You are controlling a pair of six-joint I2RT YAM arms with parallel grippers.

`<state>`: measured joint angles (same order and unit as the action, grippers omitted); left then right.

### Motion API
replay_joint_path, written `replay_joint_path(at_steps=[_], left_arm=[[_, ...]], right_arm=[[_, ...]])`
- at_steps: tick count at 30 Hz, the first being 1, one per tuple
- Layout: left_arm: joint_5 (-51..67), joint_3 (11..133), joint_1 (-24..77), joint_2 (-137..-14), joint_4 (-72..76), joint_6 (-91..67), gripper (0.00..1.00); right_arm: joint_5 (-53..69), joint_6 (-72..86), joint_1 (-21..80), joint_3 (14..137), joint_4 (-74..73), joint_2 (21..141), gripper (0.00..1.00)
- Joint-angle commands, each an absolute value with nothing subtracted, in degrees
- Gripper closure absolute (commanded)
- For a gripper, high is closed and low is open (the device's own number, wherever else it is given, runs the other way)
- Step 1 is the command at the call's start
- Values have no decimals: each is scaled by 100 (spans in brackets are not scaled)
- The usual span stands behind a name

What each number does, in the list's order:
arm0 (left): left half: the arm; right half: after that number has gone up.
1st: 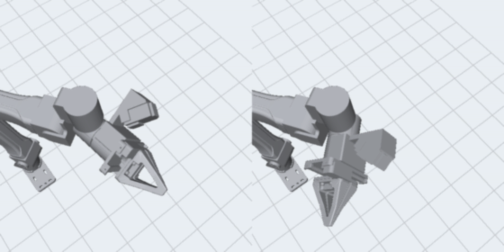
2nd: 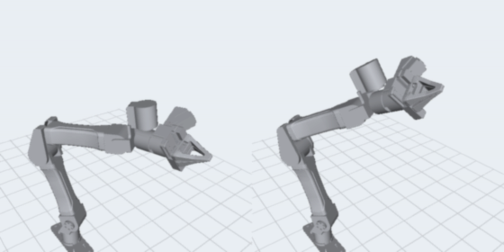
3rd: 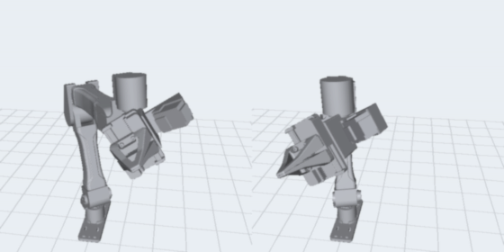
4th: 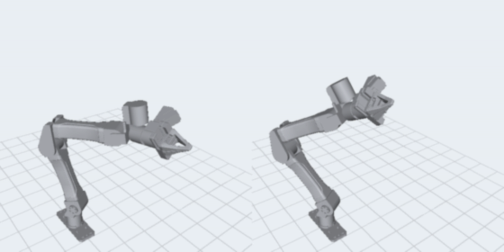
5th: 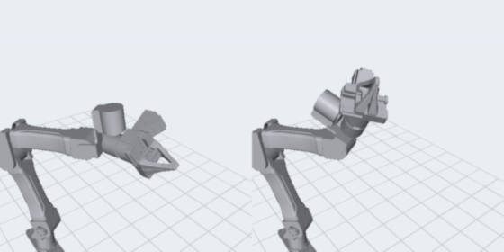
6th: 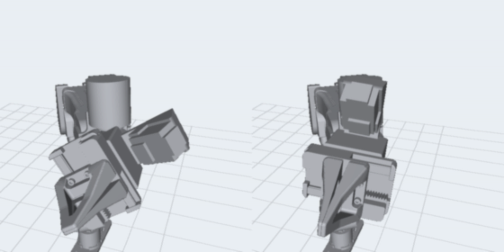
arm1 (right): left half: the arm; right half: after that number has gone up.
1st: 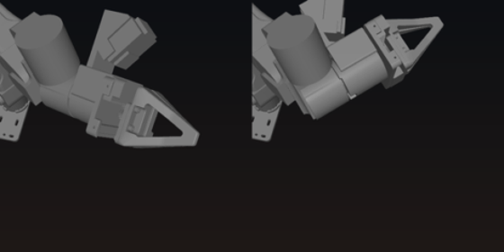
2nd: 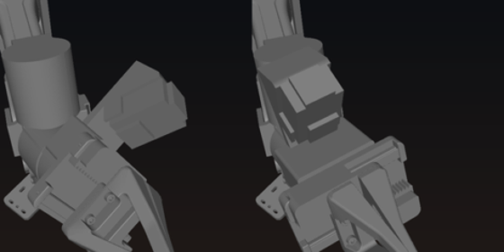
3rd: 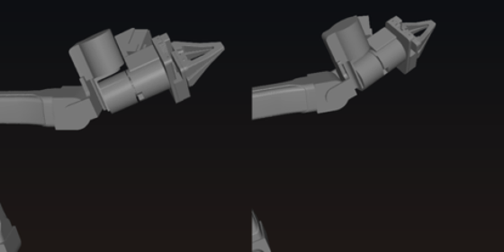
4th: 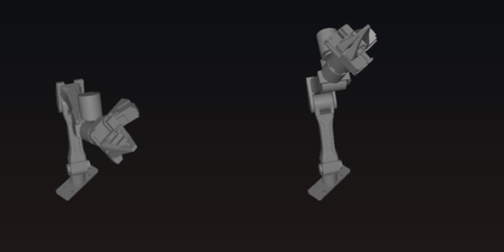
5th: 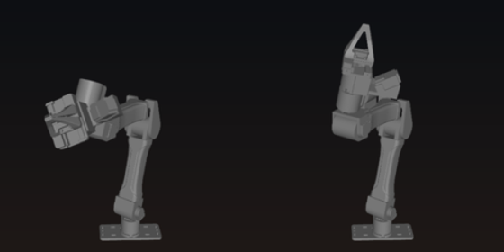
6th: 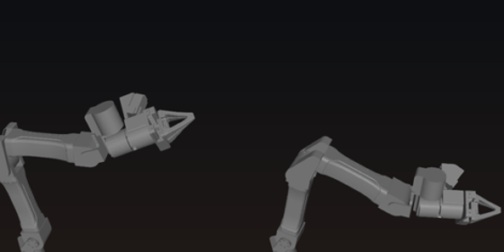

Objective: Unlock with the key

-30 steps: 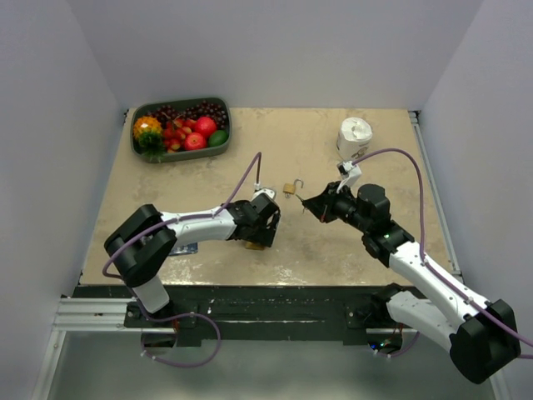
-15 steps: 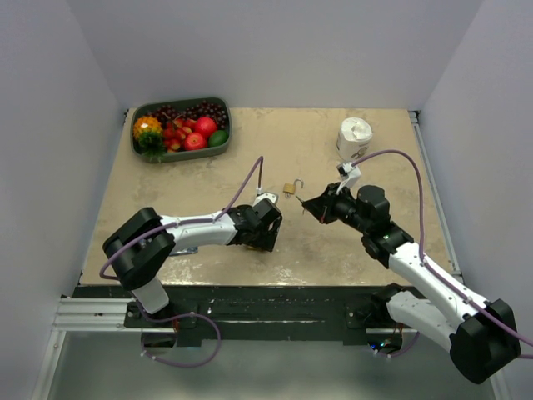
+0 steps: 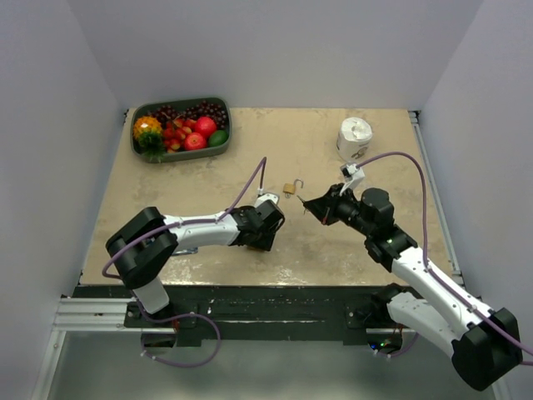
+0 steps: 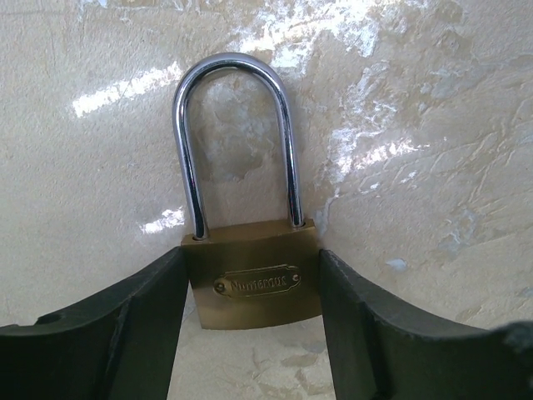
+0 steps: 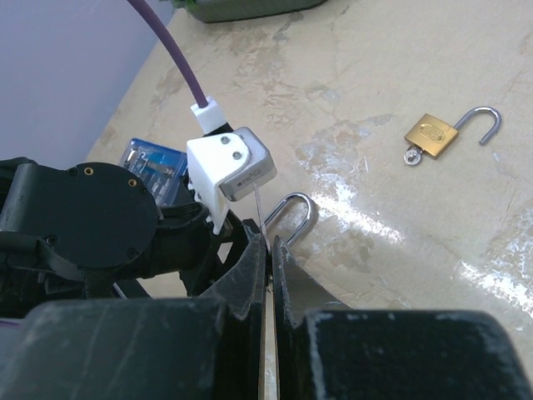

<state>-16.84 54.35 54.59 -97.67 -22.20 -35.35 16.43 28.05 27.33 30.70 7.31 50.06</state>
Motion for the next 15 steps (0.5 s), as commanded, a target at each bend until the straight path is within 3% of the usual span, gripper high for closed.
replay_joint_path(at_steps=[1, 9, 15], left_arm=[[-1134, 5246, 5546, -10397, -2497, -3604, 100], [-625, 5695, 5256, -10310, -1583, -3770, 100], [-246, 5344, 4931, -10134, -327, -4543, 100]], right_arm=[[1644, 2848, 2733, 3050, 774, 4808, 100], [1214, 2935, 2725, 2805, 773, 4711, 100], [1230, 3216, 2733, 2242, 1730, 5123, 100]])
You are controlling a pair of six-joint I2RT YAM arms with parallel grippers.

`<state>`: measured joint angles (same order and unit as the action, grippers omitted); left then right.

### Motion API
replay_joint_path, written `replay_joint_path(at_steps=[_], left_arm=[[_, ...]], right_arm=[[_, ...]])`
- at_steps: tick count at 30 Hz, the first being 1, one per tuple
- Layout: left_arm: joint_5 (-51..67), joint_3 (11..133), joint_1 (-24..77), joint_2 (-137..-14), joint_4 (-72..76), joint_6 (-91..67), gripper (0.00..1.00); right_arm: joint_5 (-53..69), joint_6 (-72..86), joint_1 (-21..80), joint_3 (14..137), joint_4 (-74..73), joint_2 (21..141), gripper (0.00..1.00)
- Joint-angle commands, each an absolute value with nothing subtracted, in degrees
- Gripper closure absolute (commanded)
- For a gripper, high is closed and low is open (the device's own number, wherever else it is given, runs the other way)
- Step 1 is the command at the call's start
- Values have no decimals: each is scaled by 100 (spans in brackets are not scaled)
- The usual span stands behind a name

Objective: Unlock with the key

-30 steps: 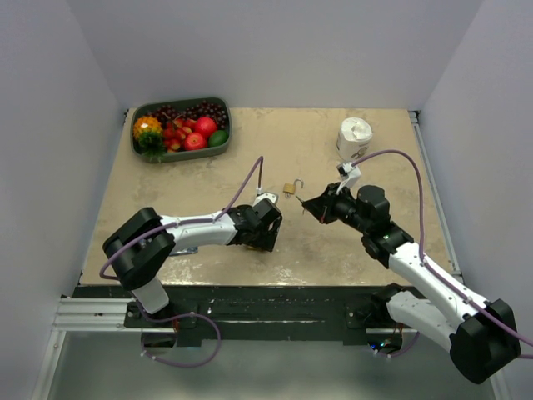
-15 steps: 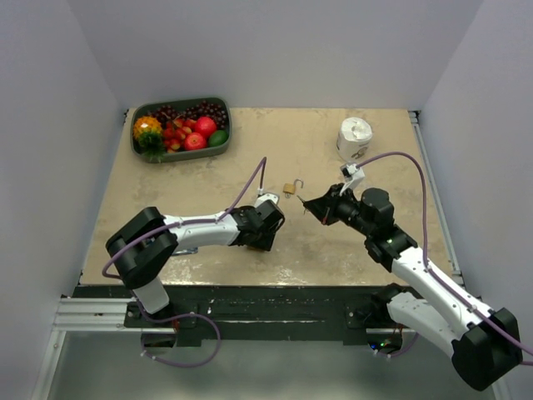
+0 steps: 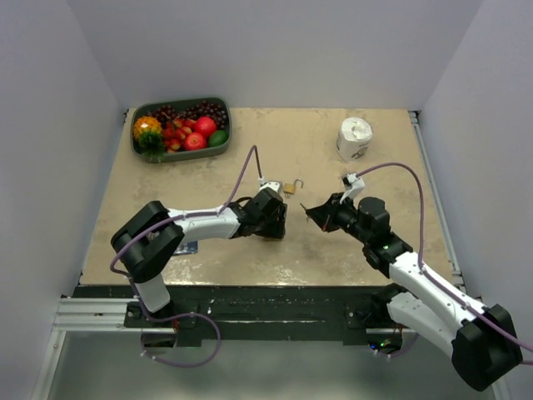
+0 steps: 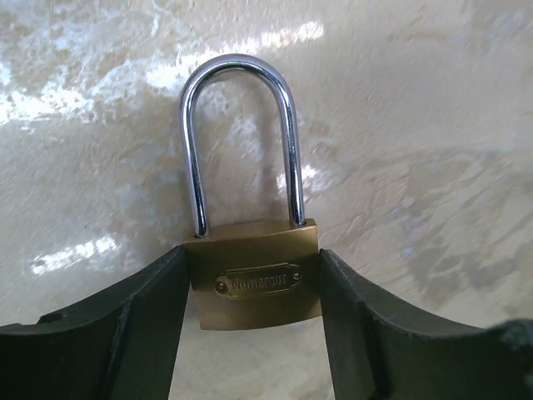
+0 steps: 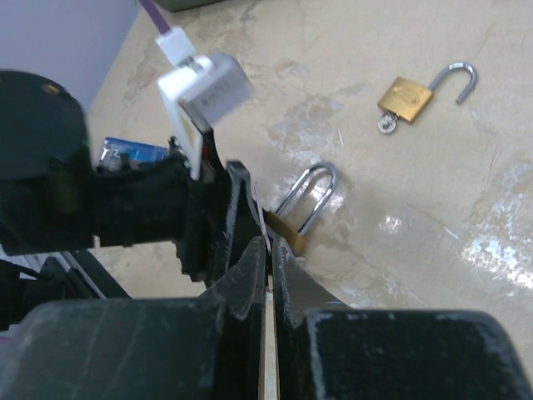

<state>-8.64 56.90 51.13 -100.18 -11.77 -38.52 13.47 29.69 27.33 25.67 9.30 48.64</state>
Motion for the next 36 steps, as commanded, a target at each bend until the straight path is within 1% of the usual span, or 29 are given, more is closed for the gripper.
replay_joint_path(at_steps=[1, 4, 9, 13, 16, 22, 36], left_arm=[[-237, 5187, 4835, -10073, -90, -4735, 100], [-290, 4862, 4729, -9950, 560, -5105, 100], [-545, 4641, 4676, -9747, 922, -5396, 100], [-510, 4386, 4553, -9642, 1571, -5826, 100], [-501, 4333, 4509, -9633, 1880, -6020, 100], [-466, 4158, 4421, -9642, 2240, -6424, 100], [-281, 4087, 4254, -9765, 2540, -6697, 100]], right_arm=[[1283, 3234, 2742, 2180, 1871, 5194, 100], [1231, 3287, 2777, 2031, 2319, 5519, 100], [906, 3322, 3023, 1899, 2821, 6045, 100], [590, 3454, 3278, 1811, 3216, 6371, 100], [229, 3533, 3585, 1775, 3532, 6669, 100], [185, 3990, 3779, 1609, 4218, 7285, 100], [9, 4359, 4201, 1494, 4201, 7444, 100]])
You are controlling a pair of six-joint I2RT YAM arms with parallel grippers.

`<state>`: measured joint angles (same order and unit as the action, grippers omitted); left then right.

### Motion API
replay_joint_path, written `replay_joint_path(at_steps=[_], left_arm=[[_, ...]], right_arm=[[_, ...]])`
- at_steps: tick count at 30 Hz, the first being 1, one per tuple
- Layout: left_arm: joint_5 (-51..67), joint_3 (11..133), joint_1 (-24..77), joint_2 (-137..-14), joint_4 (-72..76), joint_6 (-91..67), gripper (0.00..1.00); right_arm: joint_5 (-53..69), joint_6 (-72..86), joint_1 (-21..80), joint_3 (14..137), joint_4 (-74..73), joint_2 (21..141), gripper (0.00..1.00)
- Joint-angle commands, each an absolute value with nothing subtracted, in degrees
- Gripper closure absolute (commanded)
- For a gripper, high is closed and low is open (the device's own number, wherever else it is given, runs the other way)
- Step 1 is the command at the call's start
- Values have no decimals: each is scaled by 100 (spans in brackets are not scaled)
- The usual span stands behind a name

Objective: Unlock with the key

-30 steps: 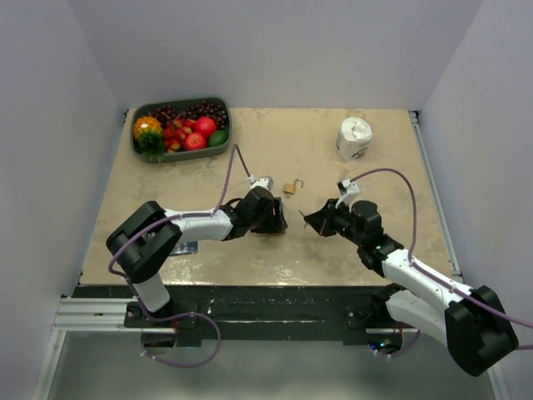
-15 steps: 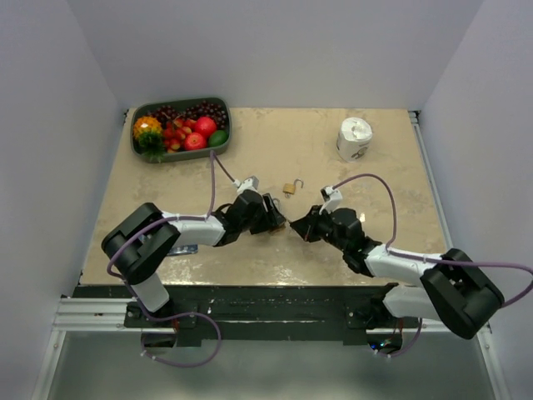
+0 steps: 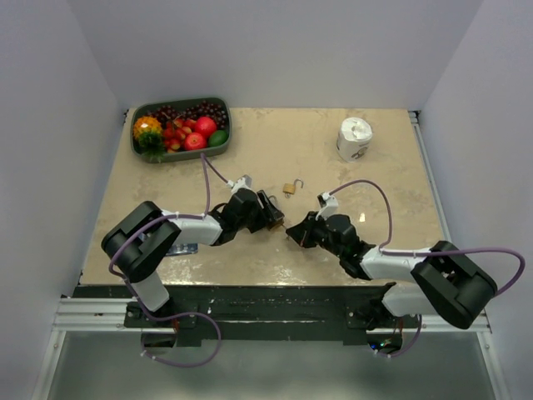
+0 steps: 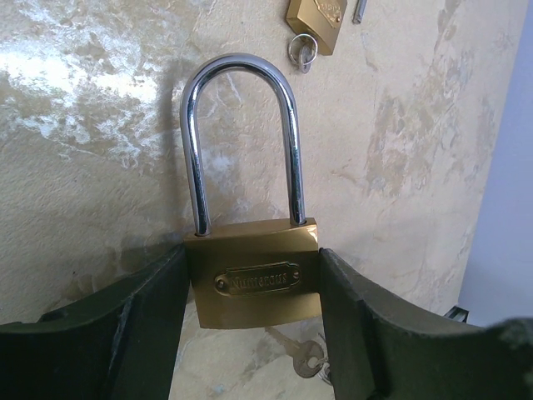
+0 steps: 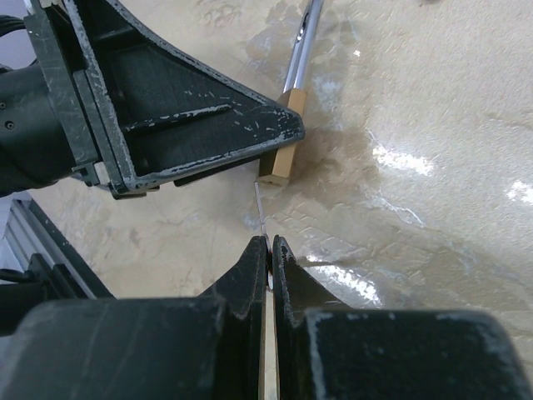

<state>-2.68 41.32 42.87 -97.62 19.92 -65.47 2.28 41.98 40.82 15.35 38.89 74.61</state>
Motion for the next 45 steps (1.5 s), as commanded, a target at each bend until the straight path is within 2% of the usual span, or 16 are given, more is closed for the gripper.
replay_joint_path(at_steps=[1, 17, 45], left_arm=[[-273, 4087, 4254, -9756, 2540, -6697, 100], [-255, 4078, 4236, -9694, 2566, -6697, 100], [-158, 4017, 4236, -9703, 2654, -6776, 100]], right_arm=[[9, 4368, 4219, 1503, 4166, 7453, 100], [-229, 4553, 4359, 1837, 4350, 8279, 100], [-764, 4298, 4509, 1722, 4465, 8112, 100]])
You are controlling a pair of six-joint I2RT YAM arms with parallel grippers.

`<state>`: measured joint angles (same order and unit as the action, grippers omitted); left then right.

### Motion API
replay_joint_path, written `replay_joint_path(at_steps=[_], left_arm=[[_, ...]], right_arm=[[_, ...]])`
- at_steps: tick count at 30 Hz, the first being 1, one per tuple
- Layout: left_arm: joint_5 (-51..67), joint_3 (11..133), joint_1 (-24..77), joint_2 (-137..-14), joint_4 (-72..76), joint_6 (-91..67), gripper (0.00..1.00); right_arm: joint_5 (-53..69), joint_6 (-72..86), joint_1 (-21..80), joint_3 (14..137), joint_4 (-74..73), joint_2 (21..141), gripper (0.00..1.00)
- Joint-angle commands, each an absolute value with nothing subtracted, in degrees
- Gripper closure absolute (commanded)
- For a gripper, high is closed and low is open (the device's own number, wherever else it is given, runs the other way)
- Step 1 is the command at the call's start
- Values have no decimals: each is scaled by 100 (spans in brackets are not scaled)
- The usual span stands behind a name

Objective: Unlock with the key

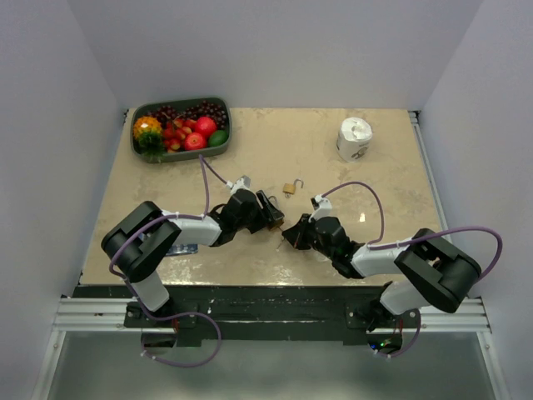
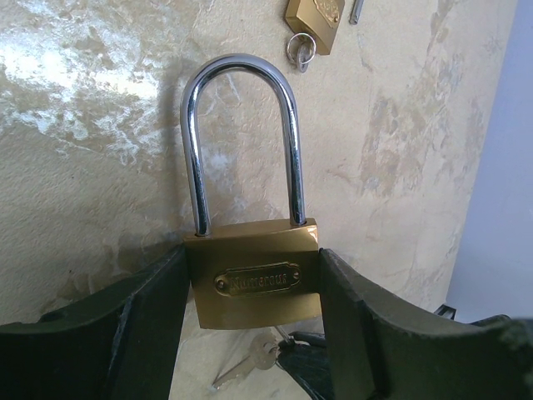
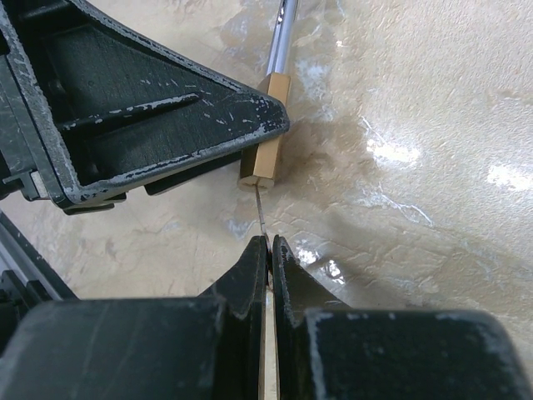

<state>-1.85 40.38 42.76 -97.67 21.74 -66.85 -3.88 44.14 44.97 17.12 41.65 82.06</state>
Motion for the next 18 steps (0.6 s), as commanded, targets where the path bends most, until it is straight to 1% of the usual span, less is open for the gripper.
replay_joint_path(at_steps=[1, 18], left_arm=[[-150, 4008, 4236, -9694, 2663, -6785, 100], [-44, 3973, 4236, -9747, 2812, -6908, 100]], right_arm=[[-782, 4280, 4517, 1757, 4465, 8138, 100], [-1099, 4324, 4649, 2004, 4772, 8683, 100]])
